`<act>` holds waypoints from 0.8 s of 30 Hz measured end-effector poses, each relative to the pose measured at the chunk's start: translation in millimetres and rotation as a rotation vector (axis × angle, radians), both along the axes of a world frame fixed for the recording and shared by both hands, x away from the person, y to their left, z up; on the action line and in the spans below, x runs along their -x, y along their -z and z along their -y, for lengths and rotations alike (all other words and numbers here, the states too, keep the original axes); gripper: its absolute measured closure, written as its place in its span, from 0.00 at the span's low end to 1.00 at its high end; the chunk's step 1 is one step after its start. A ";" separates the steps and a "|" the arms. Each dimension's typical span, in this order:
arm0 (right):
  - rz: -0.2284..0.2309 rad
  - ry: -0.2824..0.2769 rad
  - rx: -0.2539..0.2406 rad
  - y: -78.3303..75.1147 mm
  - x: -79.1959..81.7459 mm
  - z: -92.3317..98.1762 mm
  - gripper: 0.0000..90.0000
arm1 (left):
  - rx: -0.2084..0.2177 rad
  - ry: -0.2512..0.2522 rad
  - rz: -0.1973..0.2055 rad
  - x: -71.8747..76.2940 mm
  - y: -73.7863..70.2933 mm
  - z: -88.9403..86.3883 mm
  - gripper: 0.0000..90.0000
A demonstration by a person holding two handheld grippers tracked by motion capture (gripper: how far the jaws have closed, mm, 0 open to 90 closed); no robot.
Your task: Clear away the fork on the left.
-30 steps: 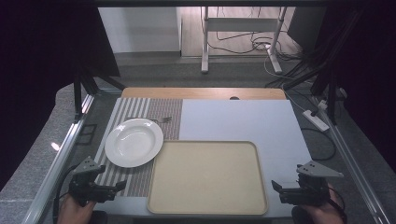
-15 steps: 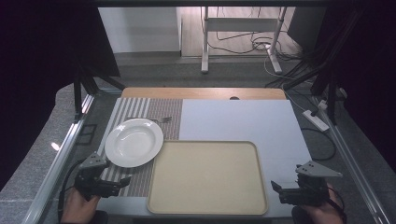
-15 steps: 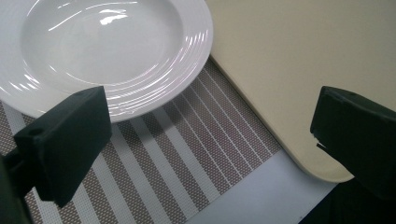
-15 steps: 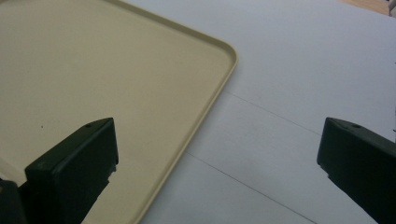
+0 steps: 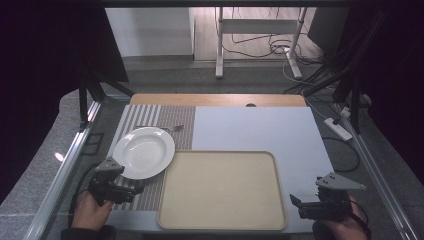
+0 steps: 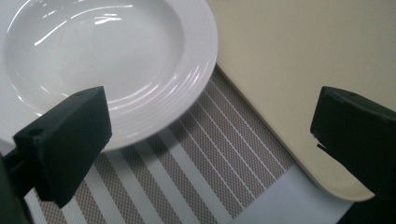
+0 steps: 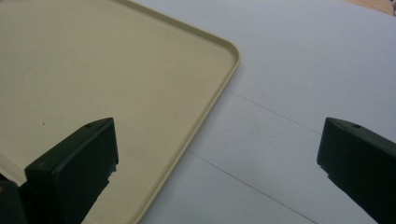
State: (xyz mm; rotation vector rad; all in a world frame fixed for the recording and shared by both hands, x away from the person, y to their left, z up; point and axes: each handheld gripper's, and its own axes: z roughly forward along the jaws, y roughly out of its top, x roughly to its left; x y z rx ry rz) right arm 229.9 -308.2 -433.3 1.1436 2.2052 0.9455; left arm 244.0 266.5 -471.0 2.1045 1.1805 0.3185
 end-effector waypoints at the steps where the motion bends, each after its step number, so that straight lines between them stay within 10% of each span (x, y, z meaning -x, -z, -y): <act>1: 0.000 0.000 0.000 0.0 0.0 0.0 0.00 | -0.003 0.001 0.008 -2.2 0.3 0.6 0.00; 24: -0.009 0.002 0.005 0.3 -0.7 0.0 0.00 | -0.005 -0.040 -0.030 -64.3 6.0 13.3 0.00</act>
